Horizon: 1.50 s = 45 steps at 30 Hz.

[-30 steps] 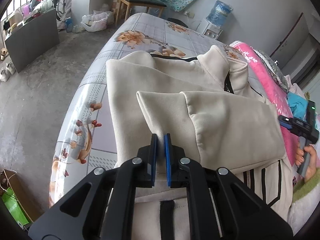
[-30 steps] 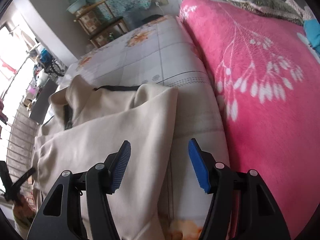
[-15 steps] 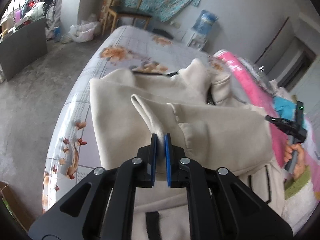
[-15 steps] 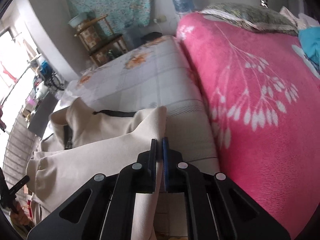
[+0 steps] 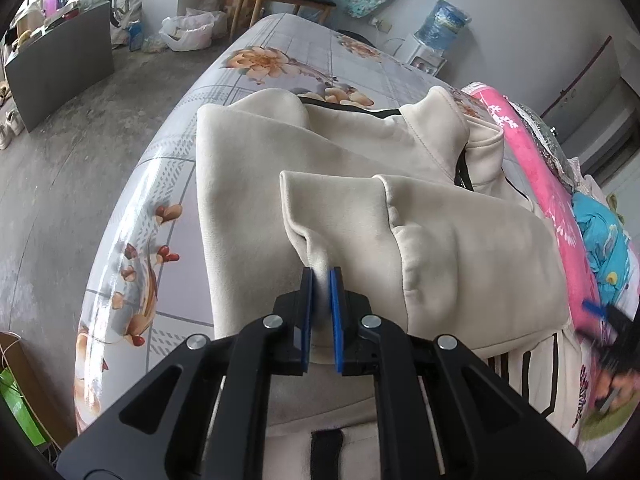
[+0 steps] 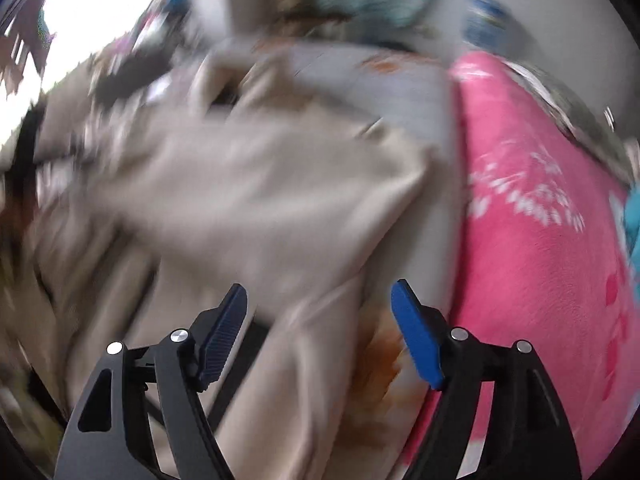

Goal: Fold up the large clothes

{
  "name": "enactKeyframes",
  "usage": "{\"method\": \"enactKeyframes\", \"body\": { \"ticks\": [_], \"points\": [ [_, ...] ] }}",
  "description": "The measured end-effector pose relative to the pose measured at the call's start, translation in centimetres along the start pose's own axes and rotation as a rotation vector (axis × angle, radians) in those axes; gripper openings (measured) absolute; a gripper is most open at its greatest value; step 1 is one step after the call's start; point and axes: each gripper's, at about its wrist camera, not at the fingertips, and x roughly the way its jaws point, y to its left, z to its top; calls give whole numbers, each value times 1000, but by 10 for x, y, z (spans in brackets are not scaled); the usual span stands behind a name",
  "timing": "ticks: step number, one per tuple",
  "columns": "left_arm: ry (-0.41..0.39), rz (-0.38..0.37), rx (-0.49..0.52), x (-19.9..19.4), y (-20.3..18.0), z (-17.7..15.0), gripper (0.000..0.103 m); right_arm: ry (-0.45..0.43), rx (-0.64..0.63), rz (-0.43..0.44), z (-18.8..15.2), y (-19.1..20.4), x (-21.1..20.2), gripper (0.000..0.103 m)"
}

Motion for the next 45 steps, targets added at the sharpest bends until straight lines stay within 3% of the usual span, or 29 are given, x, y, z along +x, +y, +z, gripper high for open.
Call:
{"method": "enactKeyframes", "body": {
  "ticks": [3,5,8,12,13,14,17,27,29,32,34,37,40,45],
  "points": [
    [9,-7,-24,3,3,2,9,57,-83,-87,-8,15,17,73],
    [22,-16,-41,3,4,4,9,38,-80,-114,-8,12,16,70],
    [31,-26,-58,4,6,4,9,40,-33,-125,-7,2,14,44],
    [38,-48,-95,3,11,4,9,47,-63,-122,-6,8,18,27],
    [40,-55,-106,4,12,4,9,37,-83,-155,-6,11,18,15],
    [41,-57,-111,4,13,4,9,22,-94,-194,-5,13,14,11],
    [36,-56,-94,2,10,3,8,-28,-47,-206,-3,7,-1,10],
    [41,-36,-24,2,-1,-8,8,-30,56,-167,-15,-12,12,11],
    [39,-35,-20,0,-1,-9,9,-17,72,-145,-17,-19,7,31],
    [22,-23,1,-5,-1,-10,11,-11,79,-103,-24,-30,-6,52],
    [12,-18,10,-8,1,-11,13,-31,93,-79,-28,-37,-18,59],
    [-15,-7,30,-13,0,-11,13,-94,167,-21,-24,-53,-38,61],
    [-67,8,73,-24,-5,-11,19,-165,262,48,-9,-66,-45,61],
    [-163,-8,157,-50,-26,-6,23,-214,303,150,36,-59,-26,61]
  ]
}}
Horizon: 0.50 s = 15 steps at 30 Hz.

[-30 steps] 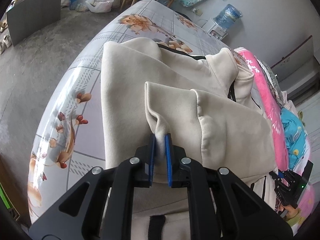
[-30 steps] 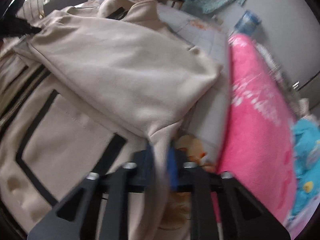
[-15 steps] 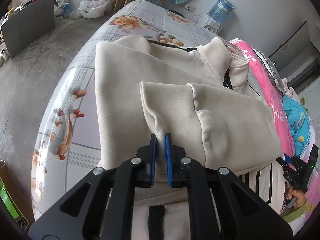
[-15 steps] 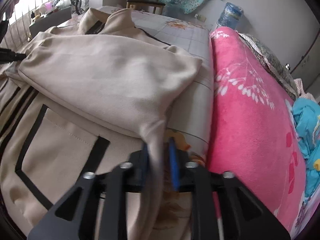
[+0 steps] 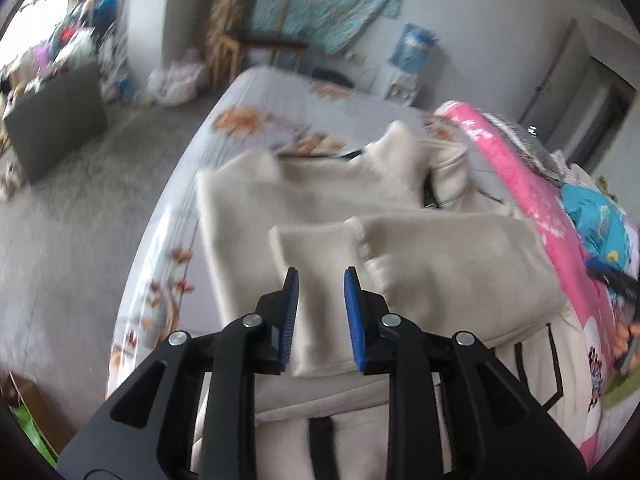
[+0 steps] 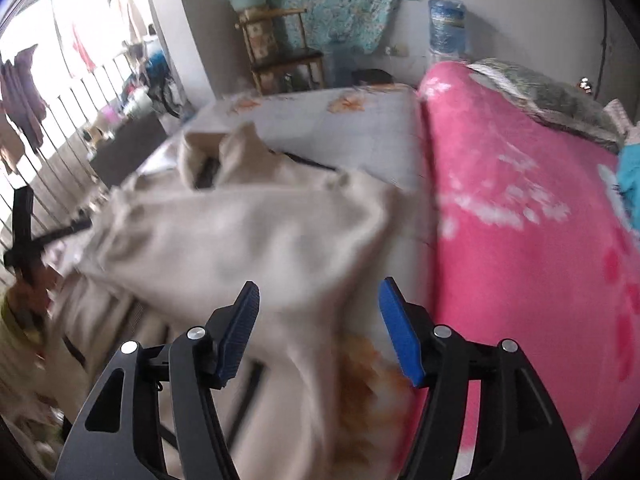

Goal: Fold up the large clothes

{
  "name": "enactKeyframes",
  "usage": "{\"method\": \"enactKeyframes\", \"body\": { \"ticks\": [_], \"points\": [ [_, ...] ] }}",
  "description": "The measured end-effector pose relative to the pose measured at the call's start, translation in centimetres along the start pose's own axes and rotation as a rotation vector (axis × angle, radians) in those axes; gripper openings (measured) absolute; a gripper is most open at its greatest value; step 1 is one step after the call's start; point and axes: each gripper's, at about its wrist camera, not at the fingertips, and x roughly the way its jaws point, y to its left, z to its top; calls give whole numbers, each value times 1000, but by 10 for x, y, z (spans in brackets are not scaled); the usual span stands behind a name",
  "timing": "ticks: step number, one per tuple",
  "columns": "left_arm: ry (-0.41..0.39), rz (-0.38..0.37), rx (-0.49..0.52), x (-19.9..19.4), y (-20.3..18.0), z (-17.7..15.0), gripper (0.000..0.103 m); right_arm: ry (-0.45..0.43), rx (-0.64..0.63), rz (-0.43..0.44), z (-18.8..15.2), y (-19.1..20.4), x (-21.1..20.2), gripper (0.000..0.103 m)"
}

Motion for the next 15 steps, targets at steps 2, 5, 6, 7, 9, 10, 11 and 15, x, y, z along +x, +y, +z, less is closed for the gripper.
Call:
{"method": "enactKeyframes", "body": {
  "ticks": [2,5,6,7,9,10,11,15],
  "points": [
    [4,-9,58,1,-16,4,23,30,-34,38,13,17,25,60],
    [67,-9,116,20,-34,5,24,116,-87,45,23,41,66,55],
    [90,0,127,28,-37,4,24,152,-99,35,24,47,82,54],
    [118,23,133,38,-38,2,24,176,-110,17,23,51,93,52],
    [168,60,110,59,-31,-1,30,213,-125,-60,22,53,119,49],
    [142,44,93,59,-27,0,31,193,-105,-58,25,50,119,50],
    [139,46,91,60,-25,2,34,193,-83,-61,27,47,119,50],
    [138,66,65,52,-17,3,35,154,-39,-227,30,33,102,50]
  ]
}}
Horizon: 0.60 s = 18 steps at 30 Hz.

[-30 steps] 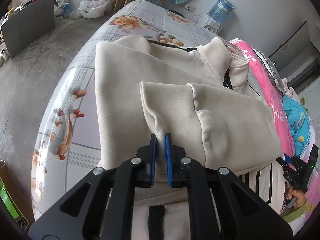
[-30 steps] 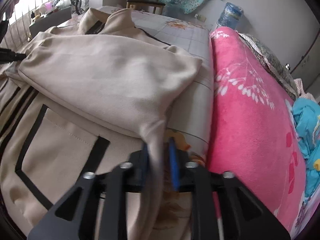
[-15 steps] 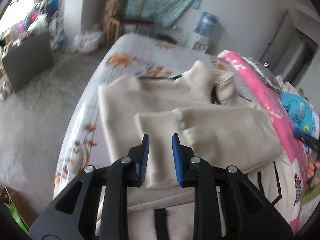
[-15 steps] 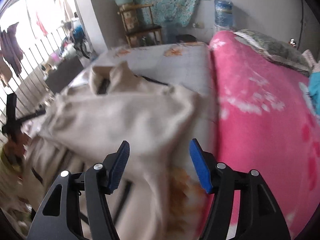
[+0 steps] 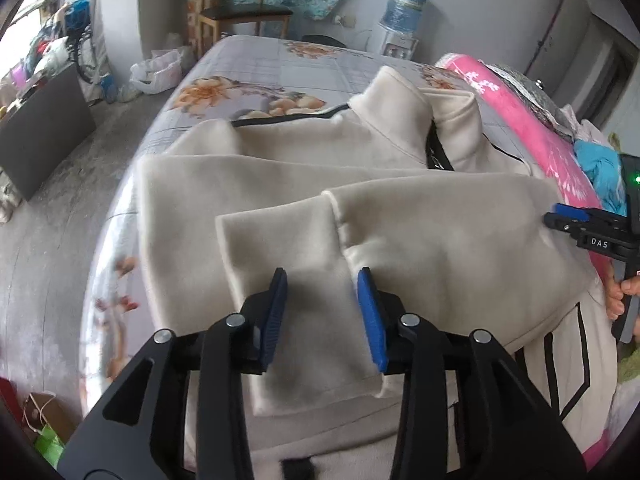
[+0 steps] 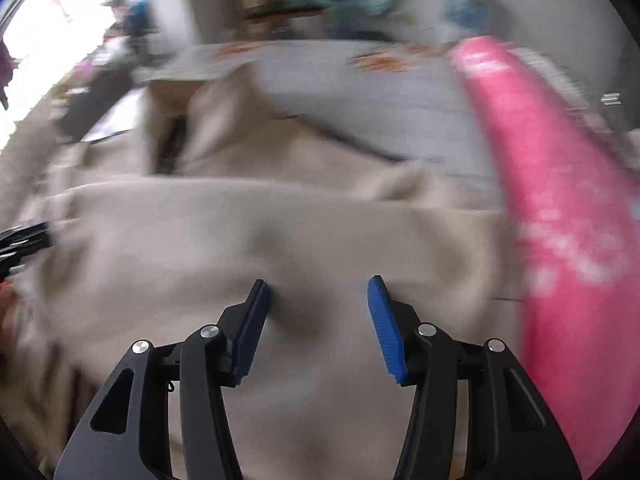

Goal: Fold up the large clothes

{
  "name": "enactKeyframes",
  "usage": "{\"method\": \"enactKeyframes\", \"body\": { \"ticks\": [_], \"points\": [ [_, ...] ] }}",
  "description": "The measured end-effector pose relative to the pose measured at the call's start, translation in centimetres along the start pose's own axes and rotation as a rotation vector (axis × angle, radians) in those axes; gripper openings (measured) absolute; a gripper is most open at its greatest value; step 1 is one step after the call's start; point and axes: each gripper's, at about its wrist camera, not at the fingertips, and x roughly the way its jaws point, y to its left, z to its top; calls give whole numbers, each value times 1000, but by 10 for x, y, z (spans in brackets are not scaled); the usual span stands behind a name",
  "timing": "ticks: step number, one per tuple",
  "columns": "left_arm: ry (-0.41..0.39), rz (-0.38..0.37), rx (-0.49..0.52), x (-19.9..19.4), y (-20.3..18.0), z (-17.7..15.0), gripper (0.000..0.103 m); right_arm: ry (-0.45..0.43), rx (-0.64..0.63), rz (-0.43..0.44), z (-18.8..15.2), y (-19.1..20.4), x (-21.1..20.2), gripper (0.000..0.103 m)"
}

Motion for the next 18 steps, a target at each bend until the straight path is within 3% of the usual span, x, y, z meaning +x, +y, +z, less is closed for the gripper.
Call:
{"method": "enactKeyframes", "body": {
  "ticks": [3,7,12,15,18],
  "points": [
    [-12,4,7,-19,5,-6,36,-19,85,44,-13,-20,-29,50],
    [-31,-35,25,-62,9,-24,49,-88,88,67,-49,-21,-85,50],
    [14,-34,78,-98,-7,-74,64,-84,89,120,-112,6,-116,51],
    [37,-3,99,-109,-22,-109,67,-72,116,136,-149,26,-120,57],
    [18,42,98,-122,-36,-143,73,-87,120,115,-182,55,-130,68]
  ]
}}
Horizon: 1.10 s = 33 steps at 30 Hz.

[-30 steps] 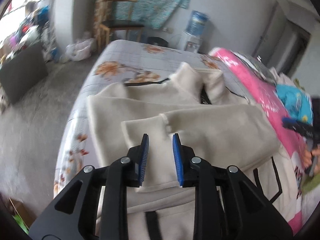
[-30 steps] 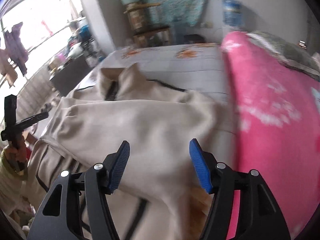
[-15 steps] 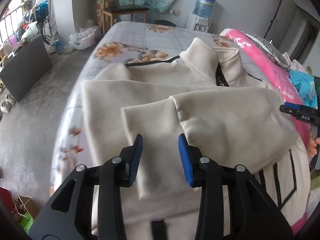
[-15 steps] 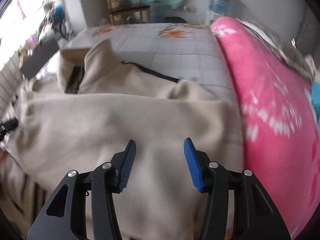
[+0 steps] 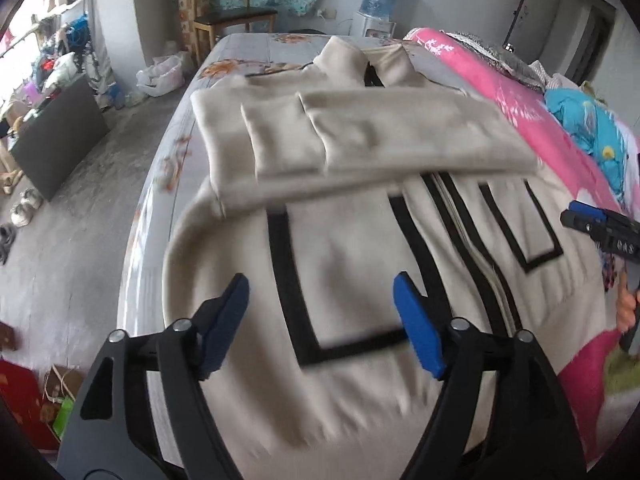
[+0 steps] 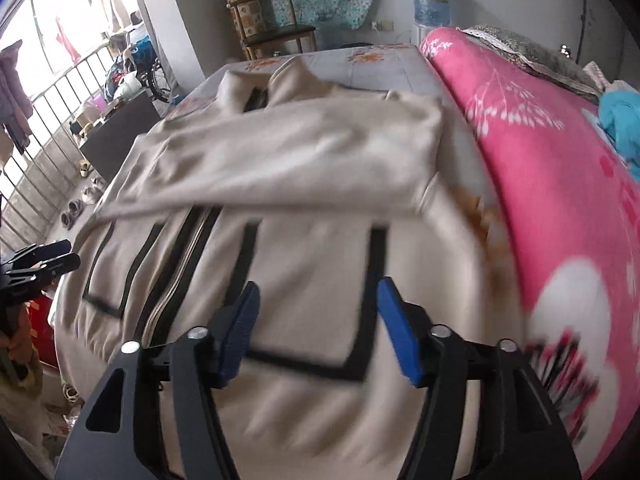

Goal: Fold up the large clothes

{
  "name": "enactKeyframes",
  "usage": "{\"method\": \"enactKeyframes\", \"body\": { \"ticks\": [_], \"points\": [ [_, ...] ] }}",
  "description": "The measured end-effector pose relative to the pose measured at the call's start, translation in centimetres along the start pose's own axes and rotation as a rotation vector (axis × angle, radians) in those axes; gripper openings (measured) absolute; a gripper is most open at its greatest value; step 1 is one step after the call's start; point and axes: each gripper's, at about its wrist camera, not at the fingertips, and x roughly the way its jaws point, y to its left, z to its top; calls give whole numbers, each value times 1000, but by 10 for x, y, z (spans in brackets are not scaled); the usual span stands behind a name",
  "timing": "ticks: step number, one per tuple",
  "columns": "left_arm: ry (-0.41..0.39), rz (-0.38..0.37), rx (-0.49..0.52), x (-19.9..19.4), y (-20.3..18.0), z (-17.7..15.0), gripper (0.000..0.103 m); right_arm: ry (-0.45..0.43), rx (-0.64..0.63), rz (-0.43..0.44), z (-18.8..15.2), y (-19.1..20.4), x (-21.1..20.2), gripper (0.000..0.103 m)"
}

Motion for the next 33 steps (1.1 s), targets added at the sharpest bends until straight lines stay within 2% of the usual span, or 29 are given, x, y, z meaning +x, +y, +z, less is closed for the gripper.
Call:
{"method": "enactKeyframes", "body": {
  "ticks": [5,6,9,13,18,23,27,33],
  "points": [
    [-10,137,58,-1,-27,-39,83,-14,-28,0,-37,40,-6,83],
    [8,176,70,4,-32,-47,83,-17,-35,-16,-41,45,-5,84],
    [21,207,48,11,-33,-58,84,-1,-62,-65,-51,57,1,85],
    [5,205,-23,9,-26,-64,88,-1,-75,-64,-58,68,3,88],
    [-1,216,-35,12,-26,-64,92,-4,-104,-55,-62,84,3,89],
    [-3,228,-60,14,-25,-63,95,7,-140,-58,-64,96,10,94],
    [7,207,-85,16,-21,-62,95,39,-117,-62,-67,95,21,97],
    [15,189,-94,18,-18,-60,95,58,-72,-24,-67,88,24,97]
  ]
}}
